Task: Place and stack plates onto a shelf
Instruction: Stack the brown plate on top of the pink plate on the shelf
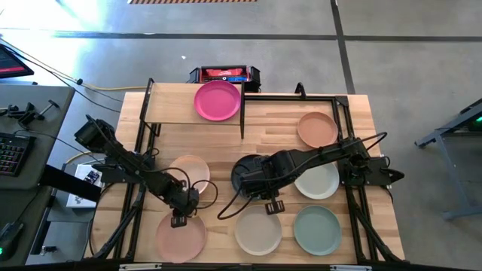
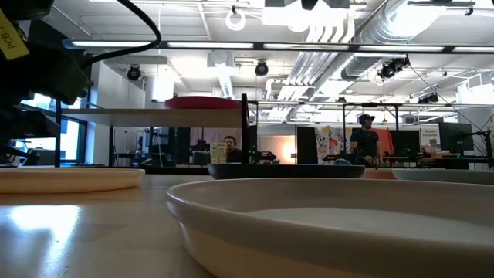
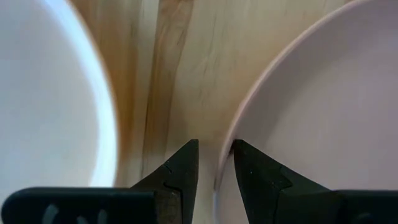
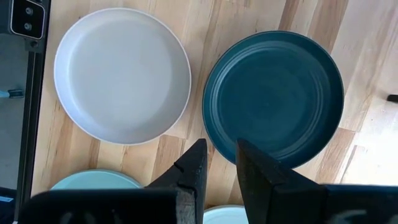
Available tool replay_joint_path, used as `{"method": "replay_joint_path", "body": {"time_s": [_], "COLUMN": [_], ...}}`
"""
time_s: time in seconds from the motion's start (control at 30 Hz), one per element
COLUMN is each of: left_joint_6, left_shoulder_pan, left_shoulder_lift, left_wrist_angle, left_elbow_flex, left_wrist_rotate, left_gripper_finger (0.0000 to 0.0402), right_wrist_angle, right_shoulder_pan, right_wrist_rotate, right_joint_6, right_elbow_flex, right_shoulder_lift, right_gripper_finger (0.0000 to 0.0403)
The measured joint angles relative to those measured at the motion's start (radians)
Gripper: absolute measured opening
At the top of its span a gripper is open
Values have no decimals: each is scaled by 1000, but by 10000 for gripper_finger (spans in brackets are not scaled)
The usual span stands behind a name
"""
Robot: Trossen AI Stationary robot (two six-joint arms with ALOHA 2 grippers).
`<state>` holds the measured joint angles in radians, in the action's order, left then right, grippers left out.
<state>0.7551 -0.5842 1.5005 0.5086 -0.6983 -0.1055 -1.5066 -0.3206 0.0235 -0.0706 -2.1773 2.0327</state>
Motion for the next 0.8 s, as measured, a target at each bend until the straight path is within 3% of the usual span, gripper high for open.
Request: {"method": "replay_joint_path", "body": {"time_s": [0.2,0.43,0.7,0.8], "left_joint_6": [13,22,88,109], "left_shoulder_pan": [0,0,1,2], "left_shoulder_lift": [0,-1,-2,-1], "left_wrist_angle": [-3,-12,-13,12], "left_elbow_flex": [0,-1,-29,-58], "left_wrist_rotate": [-28,-48,-49,-39], "left_gripper_finger": [82,11,3,3], "right_wrist_angle": [0,0,-10,-18], "right_shoulder_pan": [0,0,0,0], "right_wrist_rotate": [0,0,5,54], "right_joint_6": [0,0,0,5], "right_elbow_flex": [0,0,0,0], "right_shoulder_lift": [0,0,0,0], "right_gripper_finger": [64,64,64,64]}}
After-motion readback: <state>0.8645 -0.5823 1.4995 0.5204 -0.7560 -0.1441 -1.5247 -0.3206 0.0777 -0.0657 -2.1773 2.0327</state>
